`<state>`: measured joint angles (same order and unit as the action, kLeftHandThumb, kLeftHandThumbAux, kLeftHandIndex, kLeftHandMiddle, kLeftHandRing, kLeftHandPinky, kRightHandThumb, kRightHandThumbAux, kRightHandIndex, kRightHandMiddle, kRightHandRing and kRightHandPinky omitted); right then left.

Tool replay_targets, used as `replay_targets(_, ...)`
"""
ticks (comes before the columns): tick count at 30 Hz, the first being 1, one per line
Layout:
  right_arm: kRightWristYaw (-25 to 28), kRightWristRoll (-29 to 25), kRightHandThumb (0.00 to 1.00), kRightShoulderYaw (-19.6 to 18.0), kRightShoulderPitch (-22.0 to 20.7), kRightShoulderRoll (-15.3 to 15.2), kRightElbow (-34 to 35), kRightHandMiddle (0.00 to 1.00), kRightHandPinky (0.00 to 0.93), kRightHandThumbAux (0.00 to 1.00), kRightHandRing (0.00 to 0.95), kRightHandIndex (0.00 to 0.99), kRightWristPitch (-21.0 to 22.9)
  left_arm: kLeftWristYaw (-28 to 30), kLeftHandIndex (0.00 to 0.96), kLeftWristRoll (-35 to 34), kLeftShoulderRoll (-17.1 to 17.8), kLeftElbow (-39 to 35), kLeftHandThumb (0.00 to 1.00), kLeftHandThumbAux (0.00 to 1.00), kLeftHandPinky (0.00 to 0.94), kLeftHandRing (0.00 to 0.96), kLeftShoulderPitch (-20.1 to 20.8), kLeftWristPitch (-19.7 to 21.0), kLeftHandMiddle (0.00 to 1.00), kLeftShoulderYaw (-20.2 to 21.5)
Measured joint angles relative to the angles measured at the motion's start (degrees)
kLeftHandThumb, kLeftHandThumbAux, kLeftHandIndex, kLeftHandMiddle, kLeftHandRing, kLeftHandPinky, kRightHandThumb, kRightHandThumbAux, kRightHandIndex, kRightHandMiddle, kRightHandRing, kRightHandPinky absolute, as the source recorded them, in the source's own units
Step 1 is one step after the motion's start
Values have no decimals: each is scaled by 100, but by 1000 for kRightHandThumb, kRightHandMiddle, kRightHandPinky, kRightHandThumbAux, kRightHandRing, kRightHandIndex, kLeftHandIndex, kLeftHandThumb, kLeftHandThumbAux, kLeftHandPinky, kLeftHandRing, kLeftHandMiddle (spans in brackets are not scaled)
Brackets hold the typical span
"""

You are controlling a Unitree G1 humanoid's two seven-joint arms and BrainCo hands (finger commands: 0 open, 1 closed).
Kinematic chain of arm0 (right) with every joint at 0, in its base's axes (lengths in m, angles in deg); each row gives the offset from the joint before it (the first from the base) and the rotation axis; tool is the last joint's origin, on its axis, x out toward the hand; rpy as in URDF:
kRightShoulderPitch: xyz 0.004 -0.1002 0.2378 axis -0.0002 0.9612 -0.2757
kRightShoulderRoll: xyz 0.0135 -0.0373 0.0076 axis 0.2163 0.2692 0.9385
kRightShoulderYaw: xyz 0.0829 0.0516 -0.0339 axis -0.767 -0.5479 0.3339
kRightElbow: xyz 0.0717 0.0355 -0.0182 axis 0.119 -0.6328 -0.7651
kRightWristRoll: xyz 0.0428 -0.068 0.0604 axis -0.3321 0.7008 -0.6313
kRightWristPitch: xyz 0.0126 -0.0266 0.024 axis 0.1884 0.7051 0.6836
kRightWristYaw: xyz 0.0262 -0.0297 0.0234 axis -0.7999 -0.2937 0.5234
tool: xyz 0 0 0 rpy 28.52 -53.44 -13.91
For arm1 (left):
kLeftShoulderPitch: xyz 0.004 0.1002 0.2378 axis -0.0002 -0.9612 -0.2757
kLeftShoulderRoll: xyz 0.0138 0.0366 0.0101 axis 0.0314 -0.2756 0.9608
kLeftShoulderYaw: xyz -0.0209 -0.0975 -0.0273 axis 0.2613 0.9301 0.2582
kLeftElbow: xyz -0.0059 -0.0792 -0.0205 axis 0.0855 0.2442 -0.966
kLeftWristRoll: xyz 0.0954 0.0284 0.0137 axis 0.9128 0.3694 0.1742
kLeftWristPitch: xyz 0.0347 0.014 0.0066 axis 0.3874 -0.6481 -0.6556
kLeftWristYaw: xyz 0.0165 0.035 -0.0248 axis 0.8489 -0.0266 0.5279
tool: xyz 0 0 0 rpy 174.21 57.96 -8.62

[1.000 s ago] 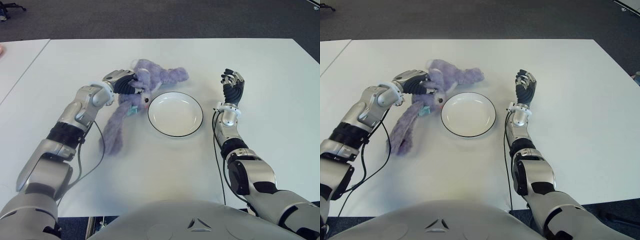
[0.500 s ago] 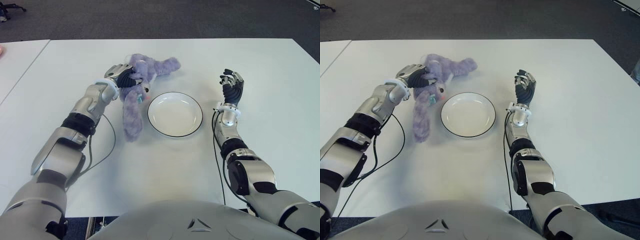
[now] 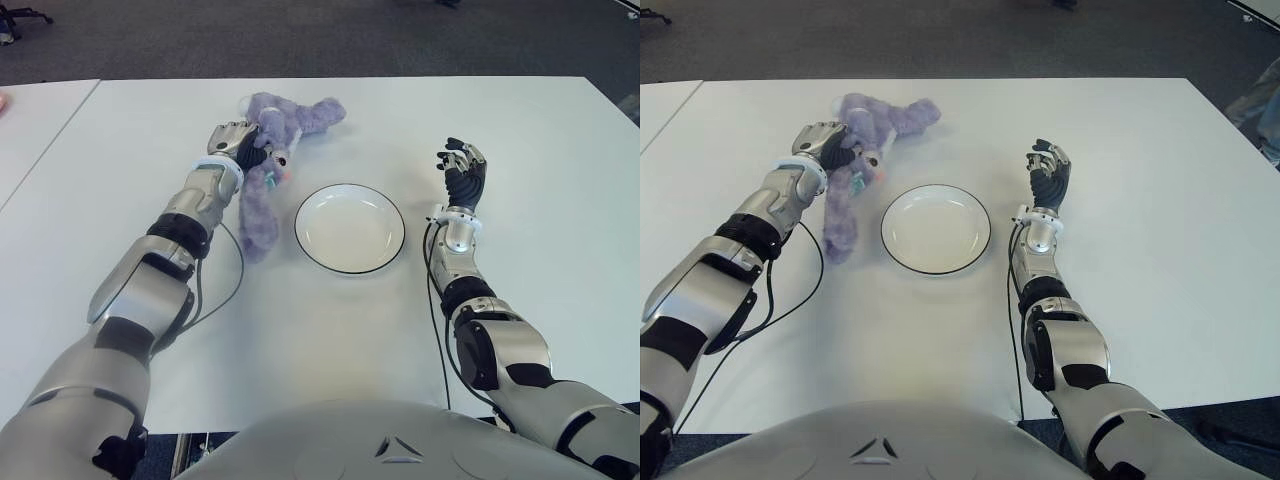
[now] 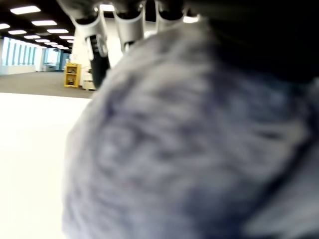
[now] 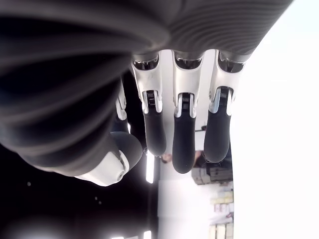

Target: Put the doll into the plate.

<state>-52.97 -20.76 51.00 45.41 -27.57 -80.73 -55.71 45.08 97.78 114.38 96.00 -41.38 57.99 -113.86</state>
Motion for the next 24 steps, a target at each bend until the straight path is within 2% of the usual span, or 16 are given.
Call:
replay_targets(5,71,1,735,-15,0,3,0,272,442,727,404,415,0,0,439,0,-28,234,708,686,380,336,142,1,372,-89)
replay_targets(6,79,2,830,-19,0,4,0,271,434,719,406,421,0,0,440,0,-31,263,709,686,416,368,157,1,399,-106)
replay_targets(8,104,2,913,-29,0,5,0,271,428,711,409,427,0,0,441,-1,-38,311,710,686,450,401,180,0,430,-125)
replay_targets(13,157,1,985,-46,0,8,0,273,424,704,413,431,0,-2,442,-11,-58,383,716,687,442,421,205,0,461,-131)
replay_targets(14,163,1,990,-49,0,8,0,273,423,704,411,432,0,-9,442,-13,-61,386,719,688,504,476,205,0,499,-130)
replay_targets(17,176,1,997,-61,0,8,0,272,423,703,409,432,0,-109,444,-23,-83,400,725,688,611,577,192,-2,582,-107)
replay_targets(18,182,1,998,-64,0,8,0,273,448,699,399,433,0,-156,444,-30,-92,403,728,689,663,627,185,-2,627,-96)
replay_targets(24,221,2,999,-86,-1,8,2,276,488,692,385,434,0,-589,445,-163,-178,395,735,691,789,747,71,-6,746,103)
